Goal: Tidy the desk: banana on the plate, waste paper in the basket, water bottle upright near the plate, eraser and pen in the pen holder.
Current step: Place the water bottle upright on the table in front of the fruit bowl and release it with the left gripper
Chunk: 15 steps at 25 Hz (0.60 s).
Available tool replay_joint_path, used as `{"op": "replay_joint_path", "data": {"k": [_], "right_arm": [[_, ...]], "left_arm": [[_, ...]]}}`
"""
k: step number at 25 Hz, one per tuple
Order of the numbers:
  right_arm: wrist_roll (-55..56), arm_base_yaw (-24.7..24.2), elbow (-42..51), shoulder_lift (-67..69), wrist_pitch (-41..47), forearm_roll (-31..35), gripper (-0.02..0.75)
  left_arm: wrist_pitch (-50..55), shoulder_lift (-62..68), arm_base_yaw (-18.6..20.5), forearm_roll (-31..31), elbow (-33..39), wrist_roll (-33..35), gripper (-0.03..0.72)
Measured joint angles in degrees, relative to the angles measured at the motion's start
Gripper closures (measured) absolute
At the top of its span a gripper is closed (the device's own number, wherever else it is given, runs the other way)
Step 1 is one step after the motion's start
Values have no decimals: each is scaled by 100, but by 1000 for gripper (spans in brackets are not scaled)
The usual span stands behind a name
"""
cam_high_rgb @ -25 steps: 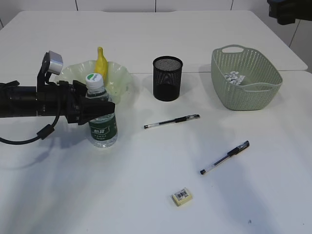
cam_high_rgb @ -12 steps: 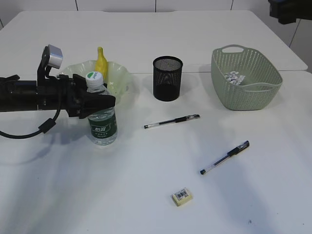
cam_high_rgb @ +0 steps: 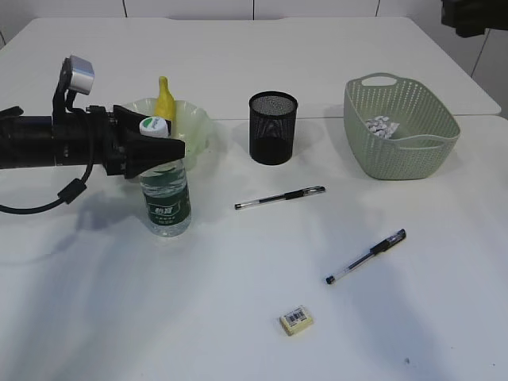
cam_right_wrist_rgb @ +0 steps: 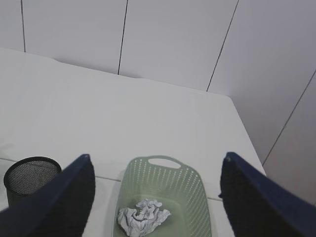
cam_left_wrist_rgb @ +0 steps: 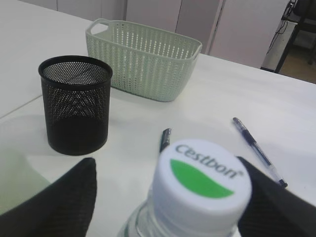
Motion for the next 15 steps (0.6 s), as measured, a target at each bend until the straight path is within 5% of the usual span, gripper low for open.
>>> {"op": "replay_joint_path", "data": {"k": [15], "right_arm": [[0, 0, 0, 0, 0, 0, 151]], "left_arm": [[24, -465, 0, 0, 0, -201, 99]]}}
